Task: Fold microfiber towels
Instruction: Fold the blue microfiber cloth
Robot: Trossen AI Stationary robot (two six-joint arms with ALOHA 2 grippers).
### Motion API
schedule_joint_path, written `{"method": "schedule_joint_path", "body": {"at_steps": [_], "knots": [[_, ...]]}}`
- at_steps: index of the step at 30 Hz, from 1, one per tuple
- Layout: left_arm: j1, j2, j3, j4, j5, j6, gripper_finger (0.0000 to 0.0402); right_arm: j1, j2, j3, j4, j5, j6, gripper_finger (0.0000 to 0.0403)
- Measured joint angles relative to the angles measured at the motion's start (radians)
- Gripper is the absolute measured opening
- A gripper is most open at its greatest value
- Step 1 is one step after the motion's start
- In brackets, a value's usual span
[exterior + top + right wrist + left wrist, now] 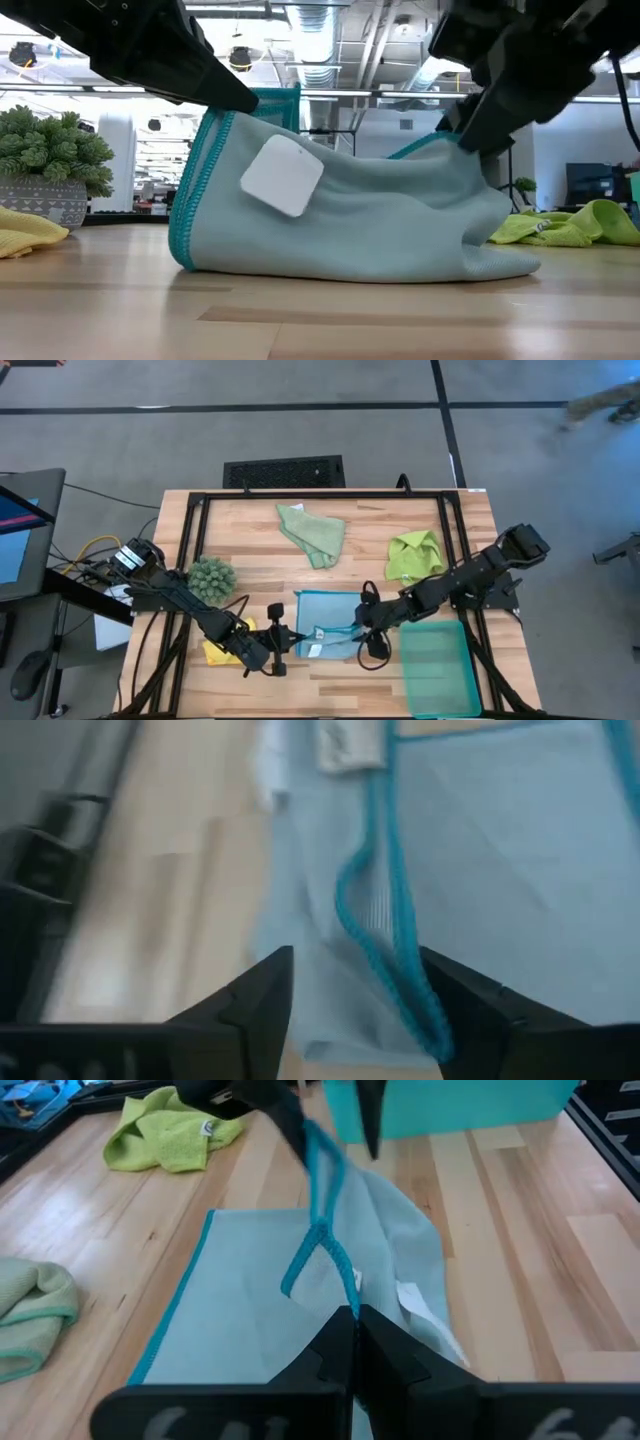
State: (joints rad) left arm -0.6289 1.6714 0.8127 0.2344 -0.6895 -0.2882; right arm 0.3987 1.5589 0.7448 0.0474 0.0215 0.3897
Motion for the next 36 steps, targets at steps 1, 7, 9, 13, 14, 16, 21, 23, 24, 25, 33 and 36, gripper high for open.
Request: {"method": "schedule_joint_path", "body": {"at_steps": [1, 7, 9, 13, 14, 16, 21, 23, 24, 25, 33, 36], "knots": [[0.000, 0.000, 0.000, 0.000, 0.000, 0.000, 0.0000, 0.002, 0.000, 0.000, 0.006, -0.002, 0.001, 0.0209], [0.000, 0.000, 0.000, 0.000, 0.000, 0.000, 0.0000, 0.021, 0.000, 0.000, -0.047, -0.023, 0.013, 0.0134], [0.000, 0.000, 0.000, 0.000, 0.000, -0.001, 0.0000, 0.022, -0.002, 0.000, -0.088, -0.024, 0.019, 0.0109], [0.000, 0.000, 0.000, 0.000, 0.000, -0.001, 0.0000, 0.026, -0.002, 0.000, -0.133, -0.019, 0.029, 0.0081], [0.000, 0.000, 0.000, 0.000, 0.000, -0.001, 0.0000, 0.027, -0.001, 0.000, -0.126, -0.020, 0.029, 0.0079], [0.000, 0.000, 0.000, 0.000, 0.000, -0.001, 0.0000, 0.033, -0.001, 0.000, -0.115, -0.020, 0.029, 0.0083], [0.000, 0.000, 0.000, 0.000, 0.001, -0.002, 0.0000, 0.057, 0.000, 0.000, -0.111, 0.000, 0.030, 0.0128], [0.000, 0.000, 0.000, 0.000, 0.002, -0.003, 0.0000, 0.072, 0.000, -0.005, -0.110, 0.046, 0.047, 0.0154], [0.000, 0.000, 0.000, 0.000, 0.002, -0.004, 0.0000, 0.079, 0.000, -0.014, -0.105, 0.069, 0.055, 0.0166], [0.000, 0.000, 0.000, 0.000, 0.002, -0.005, 0.0000, 0.084, 0.000, -0.028, -0.098, 0.094, 0.064, 0.0176], [0.000, 0.000, 0.000, 0.000, 0.002, -0.007, 0.0000, 0.096, 0.001, -0.138, 0.144, 0.144, 0.077, 0.0165], [0.000, 0.000, 0.000, 0.000, 0.002, -0.007, 0.0000, 0.084, 0.001, -0.138, 0.159, 0.145, 0.073, 0.0132]]}}
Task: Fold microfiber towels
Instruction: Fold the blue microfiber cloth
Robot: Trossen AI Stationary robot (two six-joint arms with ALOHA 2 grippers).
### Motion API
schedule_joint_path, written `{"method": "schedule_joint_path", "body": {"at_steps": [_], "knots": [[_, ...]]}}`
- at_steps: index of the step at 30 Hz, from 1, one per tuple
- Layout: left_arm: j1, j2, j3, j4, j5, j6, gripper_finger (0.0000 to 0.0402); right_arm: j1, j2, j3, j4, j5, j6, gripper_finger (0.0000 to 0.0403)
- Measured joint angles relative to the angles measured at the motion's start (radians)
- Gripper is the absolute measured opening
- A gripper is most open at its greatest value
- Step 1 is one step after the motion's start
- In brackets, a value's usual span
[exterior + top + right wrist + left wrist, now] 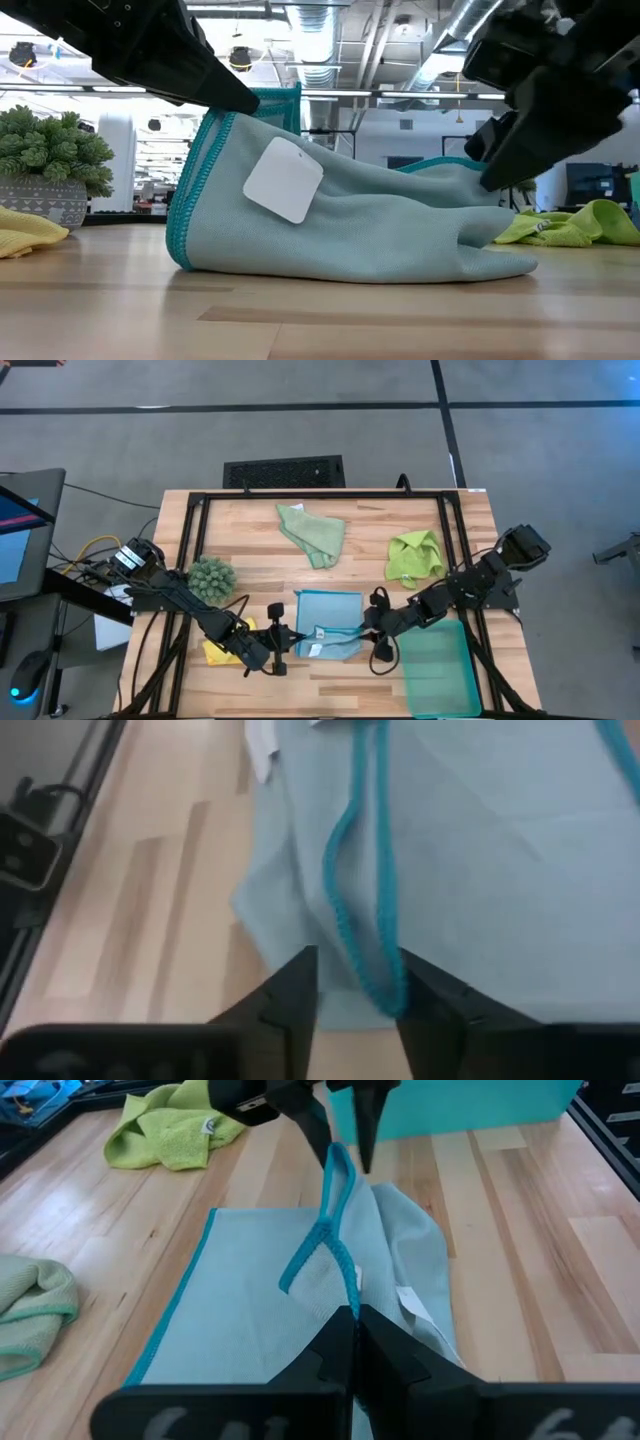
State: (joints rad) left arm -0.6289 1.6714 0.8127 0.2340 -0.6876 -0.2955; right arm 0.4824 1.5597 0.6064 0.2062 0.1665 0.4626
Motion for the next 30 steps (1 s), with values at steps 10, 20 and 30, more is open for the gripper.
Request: {"method": "schedule_joint_path", "body": {"at_steps": [10, 20, 30], "knots": [[-0.019, 0.000, -0.001, 0.039, -0.043, 0.047, 0.0000, 0.021, -0.040, 0.013, 0.009, 0.050, -0.084, 0.0012], [-0.111, 0.000, 0.033, 0.213, -0.079, 0.177, 0.0000, 0.142, -0.233, 0.041, 0.017, -0.004, -0.115, 0.0010], [-0.139, 0.000, 0.035, 0.219, -0.196, 0.153, 0.0000, 0.158, -0.180, 0.041, 0.019, -0.046, -0.099, 0.0031]]}}
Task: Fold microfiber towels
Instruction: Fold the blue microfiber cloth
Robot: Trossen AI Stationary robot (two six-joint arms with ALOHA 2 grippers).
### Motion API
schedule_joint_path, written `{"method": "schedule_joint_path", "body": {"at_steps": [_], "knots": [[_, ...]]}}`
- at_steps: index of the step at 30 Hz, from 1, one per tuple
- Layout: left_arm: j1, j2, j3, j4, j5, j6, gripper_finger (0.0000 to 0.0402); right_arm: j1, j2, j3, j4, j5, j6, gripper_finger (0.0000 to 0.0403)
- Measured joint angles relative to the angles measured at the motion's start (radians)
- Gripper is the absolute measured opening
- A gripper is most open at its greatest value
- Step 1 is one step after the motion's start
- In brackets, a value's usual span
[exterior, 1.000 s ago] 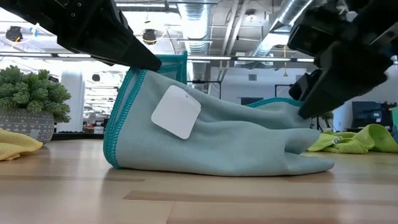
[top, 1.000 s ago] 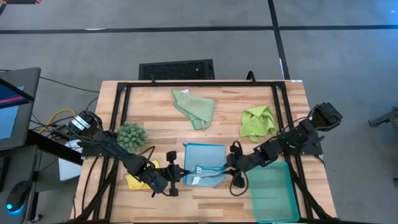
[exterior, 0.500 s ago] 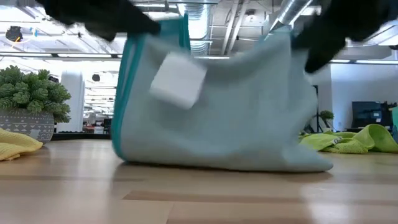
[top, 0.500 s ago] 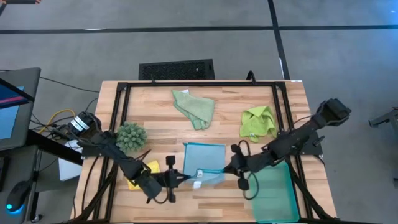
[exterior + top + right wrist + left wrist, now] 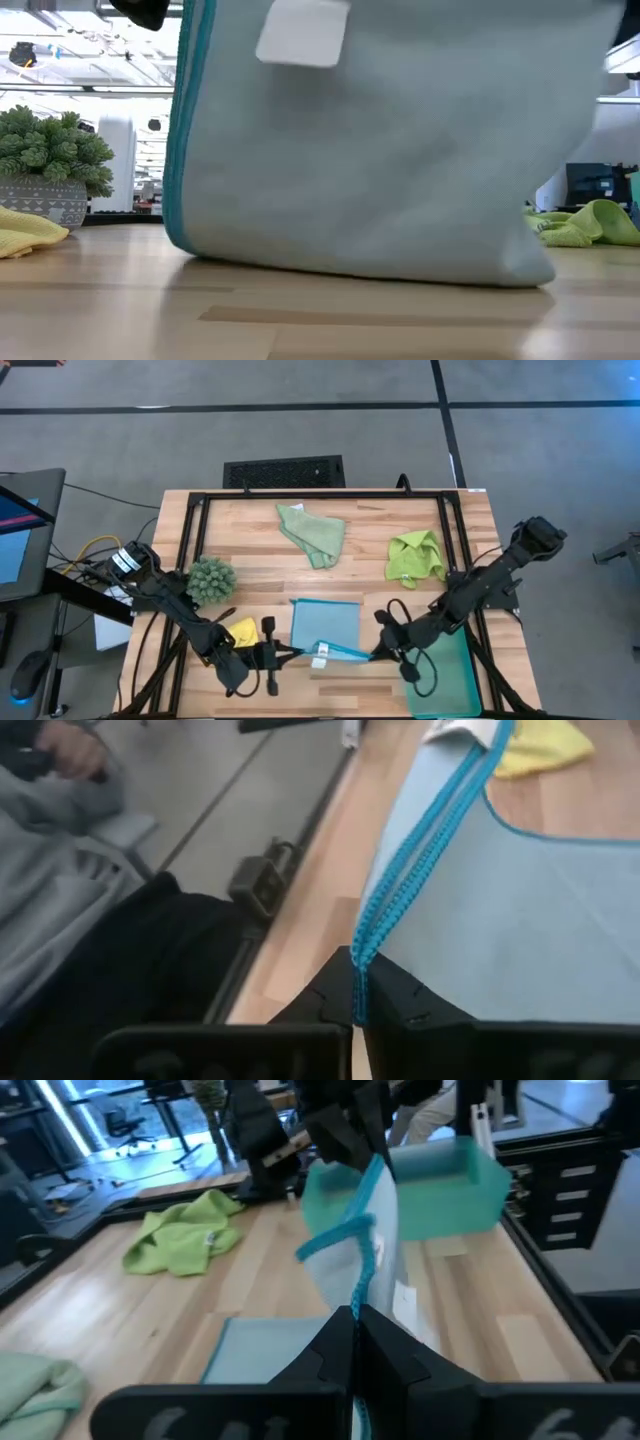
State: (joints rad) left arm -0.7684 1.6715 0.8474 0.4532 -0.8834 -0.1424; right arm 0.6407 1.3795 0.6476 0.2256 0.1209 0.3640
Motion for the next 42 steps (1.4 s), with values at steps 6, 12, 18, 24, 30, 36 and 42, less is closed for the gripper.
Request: {"method": "schedule_joint_path", "body": {"at_steps": [6, 12, 18, 24, 30, 36, 42], "knots": [[0.032, 0.058, -0.002, -0.031, -0.073, -0.052, 0.0000, -0.100, 0.018, -0.001, -0.034, 0.112, 0.043, 0.0014], [0.015, 0.077, 0.007, -0.003, -0.117, 0.024, 0.0000, -0.096, -0.010, -0.001, -0.037, 0.130, 0.026, 0.0018], [-0.022, 0.077, 0.009, 0.211, 0.008, 0.174, 0.0000, 0.013, -0.057, 0.019, 0.004, -0.014, -0.005, 0.0020], [-0.052, 0.077, 0.063, 0.517, 0.102, 0.431, 0.0000, 0.116, -0.090, 0.172, 0.018, 0.014, -0.143, 0.0013], [-0.053, 0.071, 0.235, 0.458, 0.049, 0.683, 0.0000, 0.136, -0.139, 0.350, -0.172, 0.121, -0.258, 0.0014], [0.050, 0.019, 0.309, 0.262, -0.103, 0.814, 0.0000, 0.061, -0.215, 0.410, -0.461, 0.361, -0.240, 0.0015], [0.274, -0.085, 0.275, 0.023, 0.033, 0.728, 0.0000, -0.104, -0.259, 0.410, -0.673, 0.566, -0.201, 0.0015]]}}
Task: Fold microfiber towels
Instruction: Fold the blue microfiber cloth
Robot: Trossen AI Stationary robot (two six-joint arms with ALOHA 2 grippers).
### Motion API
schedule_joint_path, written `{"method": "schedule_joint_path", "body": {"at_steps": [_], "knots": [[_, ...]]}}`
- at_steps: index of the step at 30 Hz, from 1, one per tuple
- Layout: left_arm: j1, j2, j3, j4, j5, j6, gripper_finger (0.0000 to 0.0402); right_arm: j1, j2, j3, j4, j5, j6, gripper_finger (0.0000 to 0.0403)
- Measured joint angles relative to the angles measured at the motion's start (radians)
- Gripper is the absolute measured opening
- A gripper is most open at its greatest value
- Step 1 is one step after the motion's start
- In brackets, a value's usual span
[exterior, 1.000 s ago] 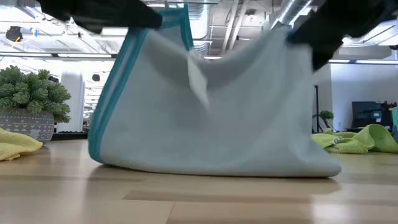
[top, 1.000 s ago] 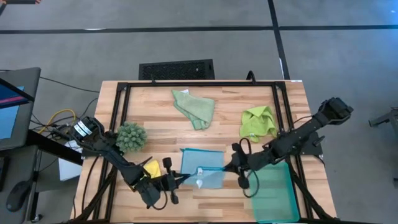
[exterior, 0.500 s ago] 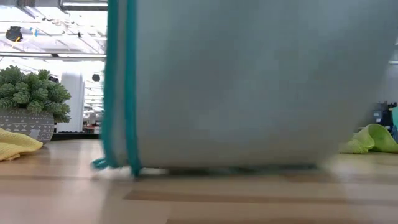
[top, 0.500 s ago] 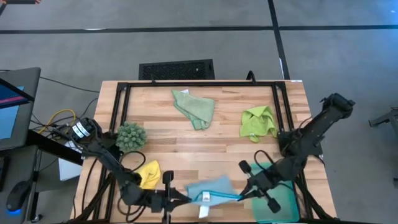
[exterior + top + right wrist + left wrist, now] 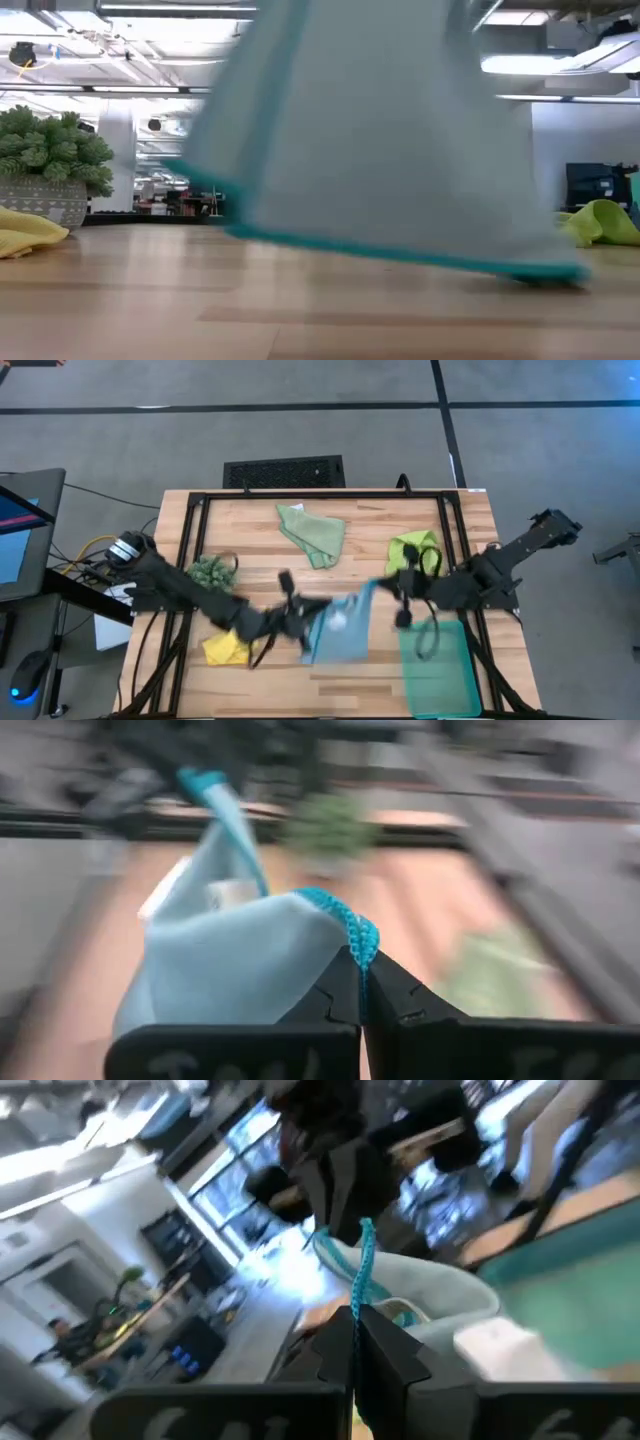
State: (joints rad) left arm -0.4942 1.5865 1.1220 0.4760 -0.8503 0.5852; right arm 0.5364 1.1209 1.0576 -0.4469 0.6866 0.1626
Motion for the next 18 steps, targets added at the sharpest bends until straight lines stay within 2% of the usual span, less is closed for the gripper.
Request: {"method": "schedule_joint_path", "body": {"at_steps": [4, 7, 10, 13, 15, 18], "knots": [[0.144, -0.059, -0.012, -0.022, 0.185, 0.055, 0.0000, -0.076, -0.007, 0.000, -0.025, 0.137, -0.021, 0.0016], [0.191, -0.076, -0.012, -0.049, 0.305, 0.084, 0.0000, -0.059, -0.004, 0.000, -0.034, 0.109, 0.011, 0.0019], [0.206, -0.077, -0.012, -0.143, 0.374, 0.049, 0.0000, 0.001, 0.032, 0.000, -0.066, 0.072, 0.066, 0.0017], [0.206, -0.057, -0.012, -0.277, 0.447, -0.060, 0.0000, 0.074, 0.091, -0.001, -0.093, 0.071, 0.129, 0.0014], [0.189, -0.027, -0.012, -0.365, 0.481, -0.139, 0.0000, 0.118, 0.151, 0.000, -0.098, 0.070, 0.177, 0.0016], [0.133, 0.044, -0.012, -0.400, 0.499, -0.223, 0.0000, 0.174, 0.267, 0.000, -0.092, 0.035, 0.249, 0.0022]]}}
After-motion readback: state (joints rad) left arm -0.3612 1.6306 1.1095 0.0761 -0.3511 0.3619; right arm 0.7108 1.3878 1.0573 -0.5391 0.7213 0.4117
